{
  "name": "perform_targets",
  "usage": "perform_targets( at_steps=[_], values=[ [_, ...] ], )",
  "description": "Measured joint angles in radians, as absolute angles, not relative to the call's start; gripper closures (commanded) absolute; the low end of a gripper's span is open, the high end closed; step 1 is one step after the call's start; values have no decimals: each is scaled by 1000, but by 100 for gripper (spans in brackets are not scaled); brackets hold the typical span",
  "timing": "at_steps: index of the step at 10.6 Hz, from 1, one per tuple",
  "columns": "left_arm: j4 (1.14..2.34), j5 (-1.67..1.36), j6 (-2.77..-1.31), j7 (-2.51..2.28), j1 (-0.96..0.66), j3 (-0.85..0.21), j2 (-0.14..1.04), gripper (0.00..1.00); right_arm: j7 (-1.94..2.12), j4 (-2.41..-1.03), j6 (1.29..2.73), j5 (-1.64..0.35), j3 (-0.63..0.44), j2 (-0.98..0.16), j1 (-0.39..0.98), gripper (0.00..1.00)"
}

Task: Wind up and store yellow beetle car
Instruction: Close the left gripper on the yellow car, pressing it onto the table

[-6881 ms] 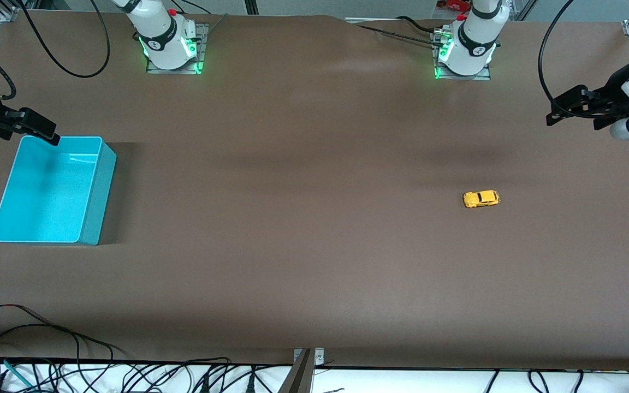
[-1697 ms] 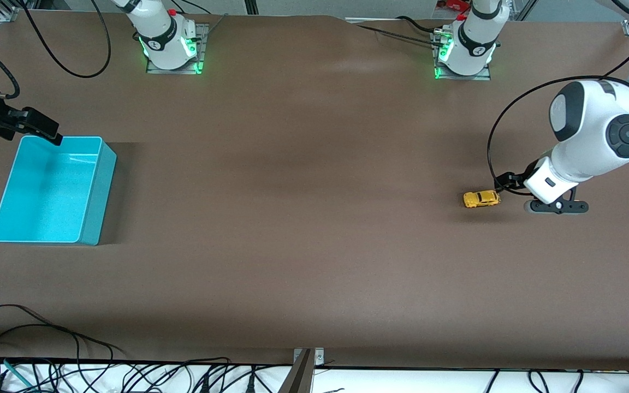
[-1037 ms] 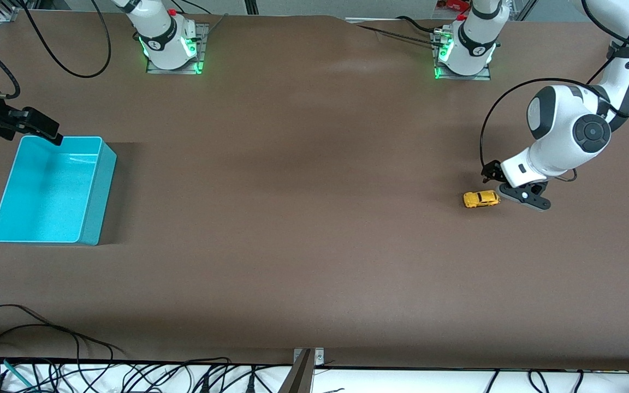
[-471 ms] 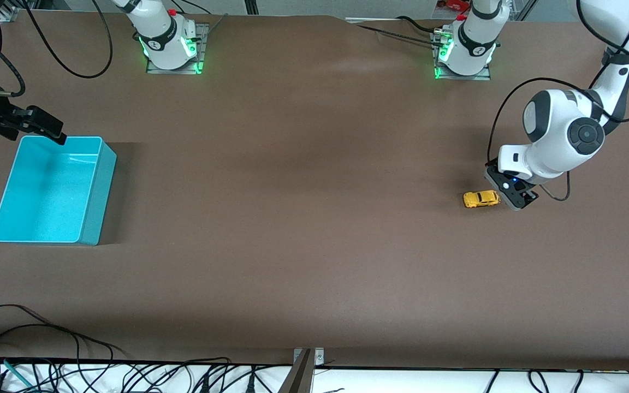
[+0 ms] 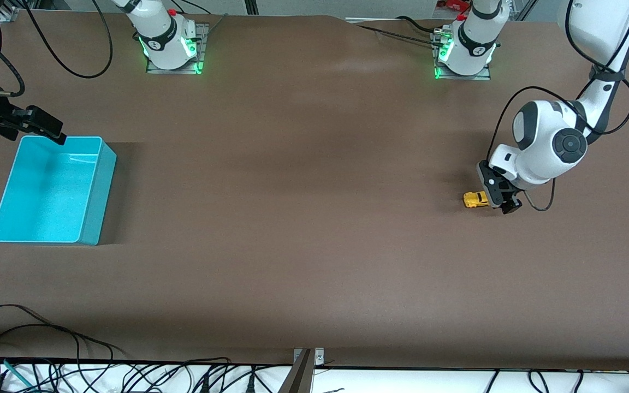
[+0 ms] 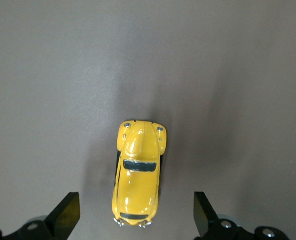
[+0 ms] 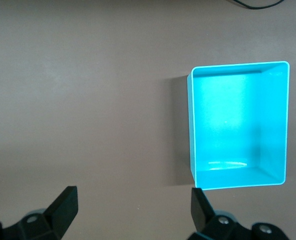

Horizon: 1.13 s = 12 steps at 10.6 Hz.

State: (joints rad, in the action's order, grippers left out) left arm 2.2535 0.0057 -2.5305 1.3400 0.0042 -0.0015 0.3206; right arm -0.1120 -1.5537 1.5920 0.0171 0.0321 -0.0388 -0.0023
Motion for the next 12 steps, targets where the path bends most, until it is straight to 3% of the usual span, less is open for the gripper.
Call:
perform_targets(
  at_steps=[3,4,7,10,12],
  values=[
    [2253,6,-2540,1363,4,-2,351,0,-112,-1553,1592,17,33,-39,-2,0],
    [2253,6,-2545,1364,4,-2,360,12,-112,-1553,1592,17,33,-39,-2,0],
    [2253,6,-2552,1371,2,-4,368,78,-112,-1553,1592,17,33,-39,-2,0],
    [2245,98,-2556,1408,0,-6,366,100,-112,-1553,1592,17,33,-39,-2,0],
    [2245,119,-2556,1443,-1,-7,366,100,-112,-1553,1592,17,33,-39,-2,0]
  ],
)
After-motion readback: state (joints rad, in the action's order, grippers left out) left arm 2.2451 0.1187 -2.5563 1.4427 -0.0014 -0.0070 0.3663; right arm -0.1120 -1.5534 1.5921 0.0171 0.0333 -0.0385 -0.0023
